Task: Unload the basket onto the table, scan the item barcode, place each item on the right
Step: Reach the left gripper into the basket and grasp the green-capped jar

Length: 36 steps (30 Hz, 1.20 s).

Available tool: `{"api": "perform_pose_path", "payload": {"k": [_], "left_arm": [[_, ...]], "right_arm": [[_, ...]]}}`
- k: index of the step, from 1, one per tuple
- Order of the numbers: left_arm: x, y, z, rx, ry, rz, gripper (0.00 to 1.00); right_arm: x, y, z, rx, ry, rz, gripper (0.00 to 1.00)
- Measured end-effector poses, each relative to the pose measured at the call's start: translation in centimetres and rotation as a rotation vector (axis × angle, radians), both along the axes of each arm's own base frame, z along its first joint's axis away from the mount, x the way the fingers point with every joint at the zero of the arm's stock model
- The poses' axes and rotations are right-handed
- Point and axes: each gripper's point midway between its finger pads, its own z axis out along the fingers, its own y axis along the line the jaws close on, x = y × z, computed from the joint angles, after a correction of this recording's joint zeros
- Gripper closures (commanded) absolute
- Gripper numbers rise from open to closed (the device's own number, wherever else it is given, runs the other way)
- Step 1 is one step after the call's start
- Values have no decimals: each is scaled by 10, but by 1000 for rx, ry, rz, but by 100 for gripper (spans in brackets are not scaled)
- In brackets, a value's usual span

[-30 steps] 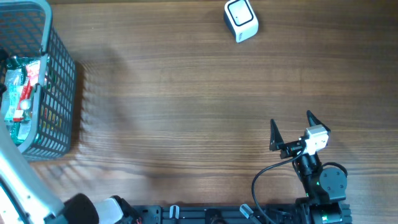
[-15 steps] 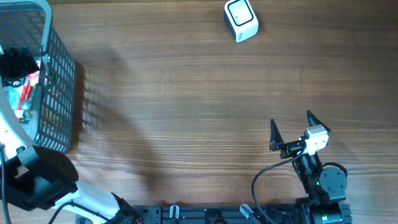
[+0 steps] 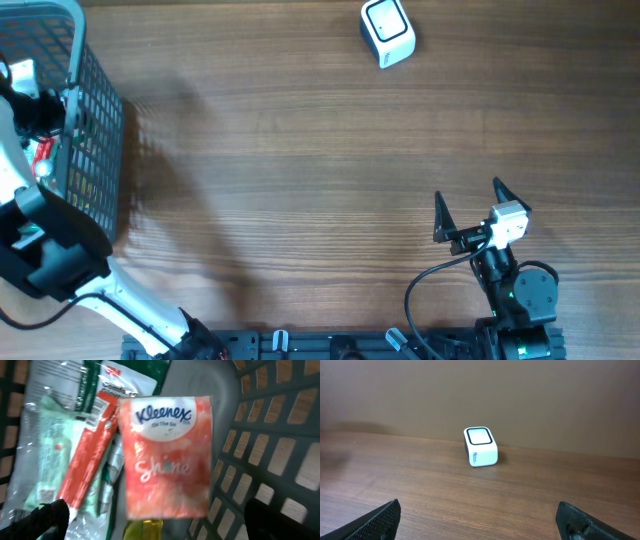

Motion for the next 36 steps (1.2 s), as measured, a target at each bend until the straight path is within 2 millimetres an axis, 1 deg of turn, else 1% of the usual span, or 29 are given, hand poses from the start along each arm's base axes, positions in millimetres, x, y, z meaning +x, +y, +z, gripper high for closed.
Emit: {"api": "perform_pose_path", "payload": {"k": [2,6,10,12,13,14,15,26,31,34,36], "left_arm": [[3,-2,-7,-20,0,-22,0],[9,-5,-27,-64,8,-56,0],[10,-6,-40,-86,24,-62,0],[11,-6,-47,-96,35,-63,4],[11,-5,-49,-98,36,-65,7],[11,-5,-50,-100,36,-65,13],[13,-5,-51,-100,32,-73,16],[16,-6,-50,-103,18,-78,18],[22,-3,-52,-88,-7,-80,20],[21,-3,-58,-90,-5,-79,27],[22,-3,-59,-90,-5,-80,30]], "right_arm": [[0,0,0,0,0,0,0],[0,0,0,0,0,0,0],[0,0,0,0,0,0,0],[0,0,0,0,0,0,0],[0,0,0,0,0,0,0],[0,0,0,0,0,0,0],[0,0,0,0,0,0,0],[0,0,0,0,0,0,0],[0,0,0,0,0,0,0],[0,0,0,0,0,0,0],[0,0,0,0,0,0,0]]}}
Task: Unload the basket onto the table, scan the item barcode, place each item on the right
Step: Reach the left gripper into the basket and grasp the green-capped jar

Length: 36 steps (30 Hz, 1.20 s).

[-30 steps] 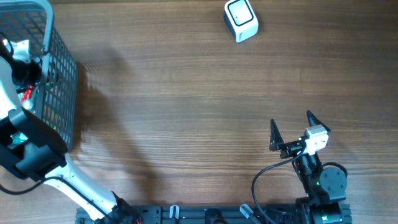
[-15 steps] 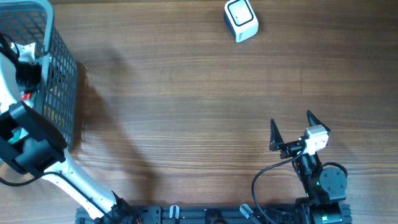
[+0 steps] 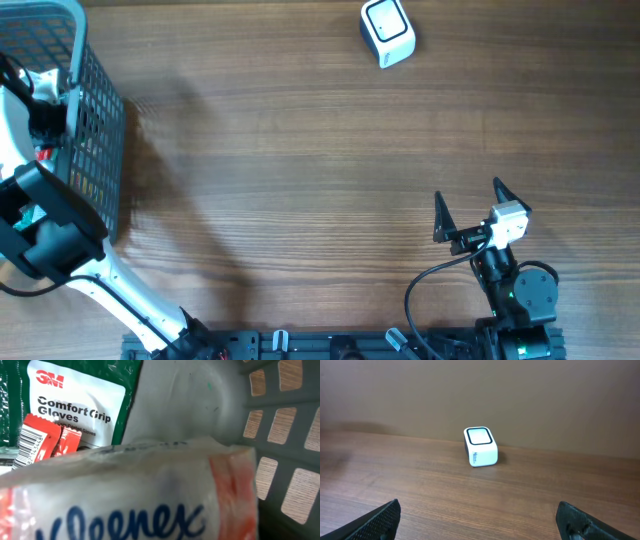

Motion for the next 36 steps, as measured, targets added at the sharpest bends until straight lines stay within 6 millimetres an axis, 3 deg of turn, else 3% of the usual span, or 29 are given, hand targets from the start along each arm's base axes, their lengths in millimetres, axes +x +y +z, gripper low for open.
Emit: {"api": "perform_pose_path", "payload": {"k": [5,15,18,20,22,25,27,28,29,33,36], "left_arm": [[1,0,0,2,-4,-4,43],[5,3,2,16,-23,-2,45],[11,7,11,42,-61,-3,43],[16,10,32,80,-115,-2,43],[19,13,66,131,-188,-1,42],[25,17,143,238,-354,7,43],[25,17,202,312,-488,27,43],[21,15,242,354,-580,50,44],[6,5,298,403,-696,76,45],[-17,-15,348,392,-815,153,45],[-32,-37,364,361,-843,162,45]], "right_arm": [[0,0,0,0,0,0,0],[0,0,0,0,0,0,0],[0,0,0,0,0,0,0],[0,0,0,0,0,0,0],[0,0,0,0,0,0,0],[0,0,0,0,0,0,0],[0,0,0,0,0,0,0],[0,0,0,0,0,0,0],[0,0,0,0,0,0,0],[0,0,0,0,0,0,0],[0,0,0,0,0,0,0]]}}
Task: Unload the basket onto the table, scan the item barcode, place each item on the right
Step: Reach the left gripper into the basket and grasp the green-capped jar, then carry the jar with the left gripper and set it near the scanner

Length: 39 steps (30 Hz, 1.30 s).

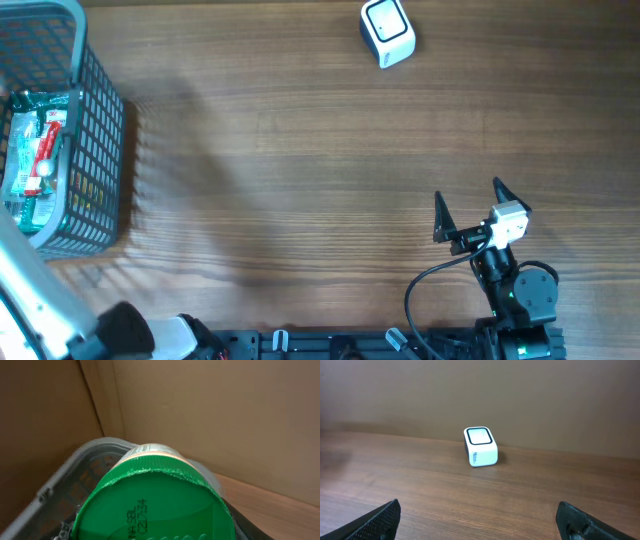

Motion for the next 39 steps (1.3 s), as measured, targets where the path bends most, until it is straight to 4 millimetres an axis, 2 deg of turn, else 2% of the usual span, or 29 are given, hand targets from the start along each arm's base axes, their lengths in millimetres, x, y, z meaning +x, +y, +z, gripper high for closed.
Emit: {"api": "perform_pose_path", "payload": {"k": [4,7,8,10,11,15,17,19,20,23,26,31,35,39], "left_arm": [[-7,-59,2,-71,19,-93,47],[-13,-108,-23,-157,130,-180,47],[-12,-130,-31,-174,166,-228,47],[-11,-165,-38,-178,208,-294,48],[-12,-175,-40,-177,220,-317,48],[-28,-245,-67,-182,372,-463,50],[-32,-273,-88,-201,454,-500,47],[-30,-318,-131,-225,581,-563,44],[-27,-332,-148,-230,613,-572,45],[-22,-390,-217,-242,739,-620,46],[-25,-431,-269,-242,825,-639,45],[-26,-484,-320,-187,842,-626,43],[-31,-514,-338,-154,819,-648,43],[-45,-546,-362,-119,826,-696,42]], "right_arm": [[0,0,0,0,0,0,0],[0,0,0,0,0,0,0],[0,0,0,0,0,0,0],[0,0,0,0,0,0,0],[0,0,0,0,0,0,0],[0,0,0,0,1,0,0],[0,0,0,0,1,0,0],[0,0,0,0,1,0,0],[0,0,0,0,1,0,0],[0,0,0,0,2,0,0],[0,0,0,0,2,0,0],[0,0,0,0,2,0,0],[0,0,0,0,2,0,0],[0,0,0,0,2,0,0]]}}
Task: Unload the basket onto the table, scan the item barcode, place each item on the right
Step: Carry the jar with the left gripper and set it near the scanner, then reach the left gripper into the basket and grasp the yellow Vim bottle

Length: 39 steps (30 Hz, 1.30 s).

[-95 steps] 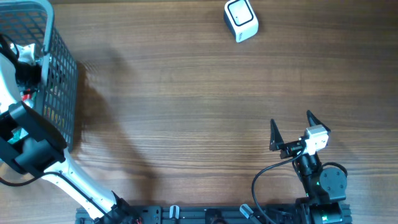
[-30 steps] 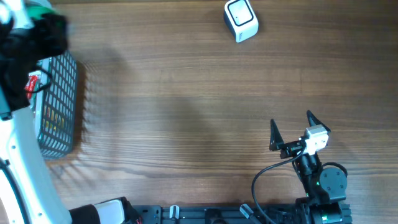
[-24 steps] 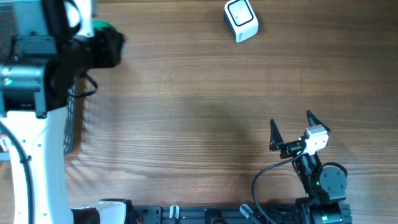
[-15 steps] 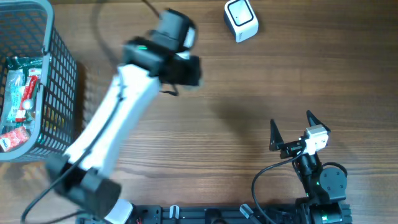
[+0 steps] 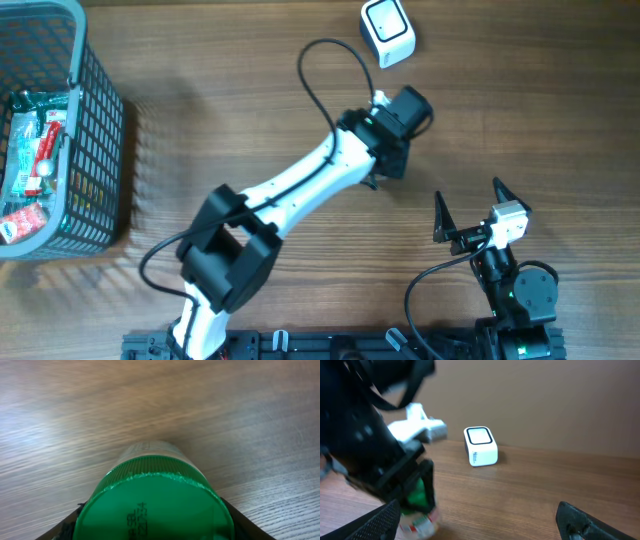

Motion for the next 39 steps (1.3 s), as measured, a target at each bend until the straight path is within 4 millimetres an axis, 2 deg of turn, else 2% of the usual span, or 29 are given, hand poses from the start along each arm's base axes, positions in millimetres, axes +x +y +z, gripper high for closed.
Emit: {"api": "perform_pose_path", "payload": {"k": [3,7,10,17,19,21,22,24,26,27,29,31,33,34,35,39], "left_arm": [[-7,-11,-10,5,3,-16,40],[-9,-12,-21,22,16,-6,27],[-8,-11,-22,24,14,6,14],[-8,-13,-20,17,21,-13,5],[-2,-14,-8,4,9,-20,3],[8,-7,16,-10,-5,-10,2],[17,-1,38,-32,-28,7,2],[38,21,94,-91,-105,49,2],[51,55,146,-119,-172,101,0],[60,81,176,-136,-227,149,0],[72,149,232,-141,-340,281,0],[73,215,271,-128,-433,412,0],[68,271,292,-97,-489,516,0],[60,317,306,-69,-529,609,0],[53,350,315,-43,-555,680,0],[13,455,332,65,-601,918,0]], "right_arm": [[0,0,0,0,0,0,0],[0,0,0,0,0,0,0],[0,0,0,0,0,0,0],[0,0,0,0,0,0,0],[0,0,0,0,0,0,0],[0,0,0,0,0,0,0],[0,0,0,0,0,0,0],[0,0,0,0,0,0,0],[0,0,0,0,0,0,0],[0,0,0,0,0,0,0],[0,0,0,0,0,0,0],[0,0,0,0,0,0,0],[0,0,0,0,0,0,0],[0,0,0,0,0,0,1],[0,0,0,0,0,0,0],[0,0,0,0,0,0,1]]}}
